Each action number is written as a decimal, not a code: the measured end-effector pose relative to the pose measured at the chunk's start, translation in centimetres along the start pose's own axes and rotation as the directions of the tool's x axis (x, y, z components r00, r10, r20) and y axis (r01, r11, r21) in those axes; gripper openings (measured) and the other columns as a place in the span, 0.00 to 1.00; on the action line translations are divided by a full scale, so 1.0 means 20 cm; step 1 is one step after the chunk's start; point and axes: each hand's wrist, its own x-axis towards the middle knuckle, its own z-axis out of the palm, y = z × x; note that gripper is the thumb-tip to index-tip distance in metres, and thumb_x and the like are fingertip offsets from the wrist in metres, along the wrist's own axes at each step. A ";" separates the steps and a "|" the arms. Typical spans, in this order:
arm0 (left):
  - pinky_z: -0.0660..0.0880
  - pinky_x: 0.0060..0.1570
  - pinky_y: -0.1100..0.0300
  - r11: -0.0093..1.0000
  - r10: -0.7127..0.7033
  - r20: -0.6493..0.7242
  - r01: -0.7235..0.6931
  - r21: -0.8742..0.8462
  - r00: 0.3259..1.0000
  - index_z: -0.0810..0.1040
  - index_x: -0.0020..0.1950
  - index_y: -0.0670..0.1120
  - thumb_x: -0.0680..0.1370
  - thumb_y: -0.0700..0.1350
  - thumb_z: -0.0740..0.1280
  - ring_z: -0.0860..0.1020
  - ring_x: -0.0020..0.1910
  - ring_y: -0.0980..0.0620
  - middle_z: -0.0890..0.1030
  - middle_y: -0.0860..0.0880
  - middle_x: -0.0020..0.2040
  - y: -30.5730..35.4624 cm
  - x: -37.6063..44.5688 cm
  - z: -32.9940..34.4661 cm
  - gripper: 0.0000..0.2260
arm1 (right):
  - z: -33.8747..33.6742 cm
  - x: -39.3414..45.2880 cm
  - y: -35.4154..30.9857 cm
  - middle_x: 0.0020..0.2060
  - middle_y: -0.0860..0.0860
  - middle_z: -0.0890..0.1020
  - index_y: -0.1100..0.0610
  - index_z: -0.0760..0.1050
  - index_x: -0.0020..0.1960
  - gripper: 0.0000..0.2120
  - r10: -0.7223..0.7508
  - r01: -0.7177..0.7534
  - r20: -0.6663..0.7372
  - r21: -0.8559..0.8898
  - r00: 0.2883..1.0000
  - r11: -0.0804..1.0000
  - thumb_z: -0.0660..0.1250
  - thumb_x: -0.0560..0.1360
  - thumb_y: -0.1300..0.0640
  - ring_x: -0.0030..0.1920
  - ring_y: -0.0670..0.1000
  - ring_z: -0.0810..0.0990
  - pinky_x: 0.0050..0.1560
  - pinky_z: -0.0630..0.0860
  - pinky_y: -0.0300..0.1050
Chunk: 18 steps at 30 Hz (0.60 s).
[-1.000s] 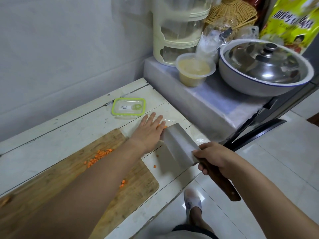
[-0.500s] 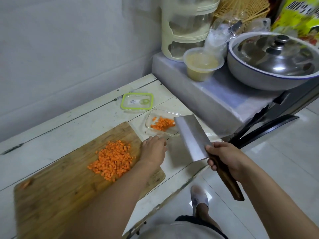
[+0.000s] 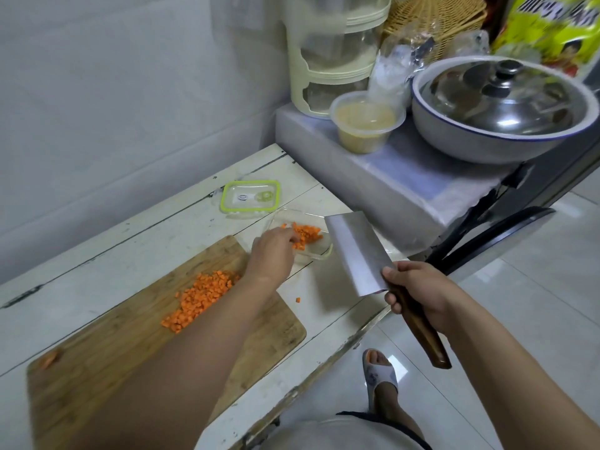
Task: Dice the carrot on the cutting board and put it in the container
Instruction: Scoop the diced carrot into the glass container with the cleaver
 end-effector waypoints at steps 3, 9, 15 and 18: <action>0.69 0.64 0.48 0.992 -0.124 0.111 0.121 0.041 0.986 0.80 0.59 0.52 0.81 0.47 0.64 0.75 0.62 0.43 0.83 0.48 0.55 -0.02 -0.18 0.04 0.08 | 0.00 0.00 -0.01 0.39 0.61 0.73 0.63 0.73 0.53 0.04 0.002 -0.002 -0.005 0.028 1.000 1.000 0.65 0.82 0.62 0.30 0.53 0.73 0.29 0.73 0.46; 0.61 0.62 0.48 0.962 -0.170 0.258 0.104 0.250 0.951 0.77 0.58 0.51 0.81 0.51 0.67 0.69 0.67 0.45 0.82 0.50 0.55 0.06 -0.34 0.18 0.08 | 0.03 -0.01 0.01 0.36 0.59 0.73 0.63 0.73 0.54 0.03 0.006 -0.006 0.000 0.012 1.000 1.000 0.64 0.82 0.63 0.30 0.53 0.73 0.31 0.72 0.46; 0.63 0.55 0.51 0.983 -0.124 0.116 0.105 0.151 0.985 0.78 0.50 0.52 0.80 0.42 0.62 0.74 0.56 0.45 0.82 0.51 0.48 0.12 -0.32 0.15 0.07 | 0.04 0.00 0.02 0.32 0.58 0.76 0.66 0.75 0.56 0.07 0.004 -0.004 -0.015 -0.014 1.000 1.000 0.65 0.82 0.62 0.31 0.54 0.74 0.31 0.74 0.47; 0.63 0.52 0.52 0.993 -0.115 -0.150 0.108 -0.055 0.982 0.79 0.49 0.52 0.80 0.44 0.65 0.75 0.53 0.45 0.82 0.51 0.46 0.13 -0.14 0.08 0.05 | 0.04 -0.03 0.03 0.31 0.56 0.77 0.65 0.75 0.54 0.06 -0.020 0.018 -0.074 -0.025 0.997 1.000 0.65 0.82 0.61 0.31 0.54 0.76 0.34 0.75 0.49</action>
